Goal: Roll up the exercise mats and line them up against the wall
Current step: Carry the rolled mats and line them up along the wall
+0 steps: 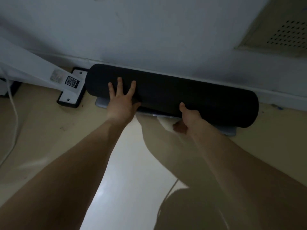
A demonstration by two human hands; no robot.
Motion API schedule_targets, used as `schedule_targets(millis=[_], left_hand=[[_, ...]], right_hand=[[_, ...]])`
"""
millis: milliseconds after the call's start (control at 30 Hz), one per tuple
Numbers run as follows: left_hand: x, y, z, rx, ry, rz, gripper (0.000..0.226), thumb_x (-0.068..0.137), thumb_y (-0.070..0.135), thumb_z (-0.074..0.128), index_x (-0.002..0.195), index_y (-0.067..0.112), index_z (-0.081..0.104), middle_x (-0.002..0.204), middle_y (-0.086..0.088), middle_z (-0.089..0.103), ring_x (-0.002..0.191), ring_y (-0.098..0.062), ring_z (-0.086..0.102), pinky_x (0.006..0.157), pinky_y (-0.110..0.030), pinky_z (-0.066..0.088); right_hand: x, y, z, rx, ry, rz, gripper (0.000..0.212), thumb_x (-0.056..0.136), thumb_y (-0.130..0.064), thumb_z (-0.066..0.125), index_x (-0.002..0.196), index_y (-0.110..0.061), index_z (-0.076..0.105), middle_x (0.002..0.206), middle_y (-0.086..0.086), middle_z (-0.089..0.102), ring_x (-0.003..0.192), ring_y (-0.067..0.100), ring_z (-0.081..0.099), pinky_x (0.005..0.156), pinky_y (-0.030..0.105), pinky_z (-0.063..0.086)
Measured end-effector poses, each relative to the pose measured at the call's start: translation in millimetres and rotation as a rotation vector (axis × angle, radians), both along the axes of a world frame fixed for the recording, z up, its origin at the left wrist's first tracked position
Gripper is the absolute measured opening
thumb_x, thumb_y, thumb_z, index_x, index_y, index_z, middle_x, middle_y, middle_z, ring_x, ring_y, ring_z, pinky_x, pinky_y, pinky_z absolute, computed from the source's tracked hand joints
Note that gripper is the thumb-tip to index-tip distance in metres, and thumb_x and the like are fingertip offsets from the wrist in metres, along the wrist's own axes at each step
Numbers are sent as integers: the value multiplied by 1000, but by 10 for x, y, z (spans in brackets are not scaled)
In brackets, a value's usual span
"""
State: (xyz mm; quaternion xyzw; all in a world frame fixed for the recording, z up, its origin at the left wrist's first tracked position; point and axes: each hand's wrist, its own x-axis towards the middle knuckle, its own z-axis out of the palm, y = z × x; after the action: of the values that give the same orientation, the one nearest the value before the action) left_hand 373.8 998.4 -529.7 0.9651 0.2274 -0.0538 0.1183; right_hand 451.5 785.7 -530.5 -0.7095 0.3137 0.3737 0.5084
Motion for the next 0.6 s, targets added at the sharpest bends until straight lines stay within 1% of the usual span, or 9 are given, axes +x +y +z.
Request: schedule_targets(millis=[67,100,167,200,233,333,400,467,600], left_hand=[[-146,-125,201,-27,35,-77,75,99,52,50,159,34,9,168,-8,5,153,-37,0,119,-52,26],[-263,-215,292,-20,50,-135,76,99,54,49,160,31,10,167,-9,11,153,-34,6,120,-50,25],[-535,-417,499,15,104,-221,78,98,56,48,160,27,10,166,-8,19,152,-30,15,120,-46,26],[-666,-526,617,18,140,-229,79,97,56,48,160,26,10,165,-7,20,152,-29,17,120,-44,26],[-781,-643,748,10,179,-224,80,97,57,48,160,25,10,166,-6,19,152,-27,18,119,-43,27],[-1041,-1031,1219,-49,270,-206,79,97,56,49,160,23,13,165,-5,21,151,-25,19,117,-41,28],[-1169,-1296,1548,-95,298,-203,78,97,55,50,159,22,16,165,-3,22,150,-24,21,115,-42,31],[-1265,-1569,1872,-119,325,-231,76,97,54,50,159,22,18,165,-3,22,150,-23,22,112,-42,34],[-1319,-2193,2438,-138,337,-364,72,97,51,52,157,21,25,164,-1,25,148,-23,27,108,-43,39]], right_hand=[[-86,-137,115,-126,-108,135,64,96,-58,56,125,-1,55,111,20,65,91,36,69,79,48,61],[-143,-224,203,-210,-187,230,65,95,-60,55,122,-1,58,111,19,66,95,36,68,82,46,60],[-289,-411,447,-338,-309,433,68,95,-63,52,113,2,65,111,20,68,104,39,65,82,35,50],[-371,-513,583,-367,-336,503,69,94,-63,51,111,2,67,112,22,69,106,40,64,79,32,44],[-458,-619,725,-375,-361,543,70,94,-64,51,113,2,67,115,23,69,109,40,63,79,34,43],[-752,-971,1217,-396,-386,562,71,96,-61,51,133,-1,55,134,21,60,124,38,56,93,39,45],[-963,-1237,1571,-428,-363,571,74,96,-63,49,142,-5,47,142,16,55,129,35,53,96,39,44],[-1157,-1550,1906,-460,-326,561,75,96,-64,47,144,-7,44,142,15,54,128,34,52,94,39,44],[-1502,-2302,2446,-526,-316,488,72,95,-64,50,141,-9,46,138,13,55,124,33,55,90,38,44]])
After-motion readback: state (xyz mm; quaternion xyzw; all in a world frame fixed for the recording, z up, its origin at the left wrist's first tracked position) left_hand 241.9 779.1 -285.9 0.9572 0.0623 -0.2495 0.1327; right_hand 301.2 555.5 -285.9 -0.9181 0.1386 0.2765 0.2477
